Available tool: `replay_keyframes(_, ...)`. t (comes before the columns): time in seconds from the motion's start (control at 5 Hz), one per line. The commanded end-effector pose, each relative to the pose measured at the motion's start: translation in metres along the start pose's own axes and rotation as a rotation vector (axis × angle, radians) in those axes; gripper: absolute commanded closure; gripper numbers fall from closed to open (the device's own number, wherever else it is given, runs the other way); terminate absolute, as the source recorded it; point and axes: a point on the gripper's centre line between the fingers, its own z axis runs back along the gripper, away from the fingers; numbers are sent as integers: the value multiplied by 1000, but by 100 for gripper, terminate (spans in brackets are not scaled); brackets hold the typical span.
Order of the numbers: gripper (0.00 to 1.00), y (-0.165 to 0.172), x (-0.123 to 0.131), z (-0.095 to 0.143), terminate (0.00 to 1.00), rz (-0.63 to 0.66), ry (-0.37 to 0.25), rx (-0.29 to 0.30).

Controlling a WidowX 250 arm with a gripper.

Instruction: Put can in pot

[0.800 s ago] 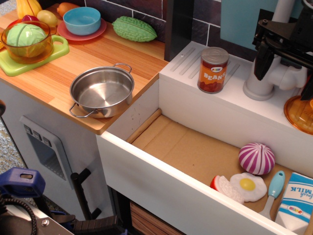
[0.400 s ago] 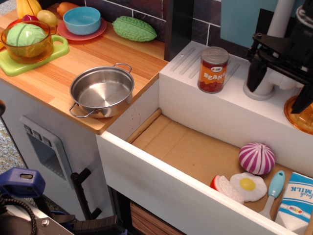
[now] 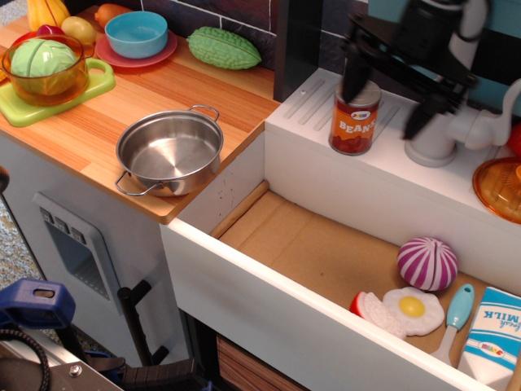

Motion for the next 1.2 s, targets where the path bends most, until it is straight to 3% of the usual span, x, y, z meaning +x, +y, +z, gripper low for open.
replay_keyframes(0.0, 0, 39, 24, 38, 0, 8, -179, 17)
replay_keyframes(0.4, 0, 54, 54, 24, 0, -17, -265, 54)
replay_keyframes(1.0, 0, 42, 69, 6, 0, -25, -294, -3)
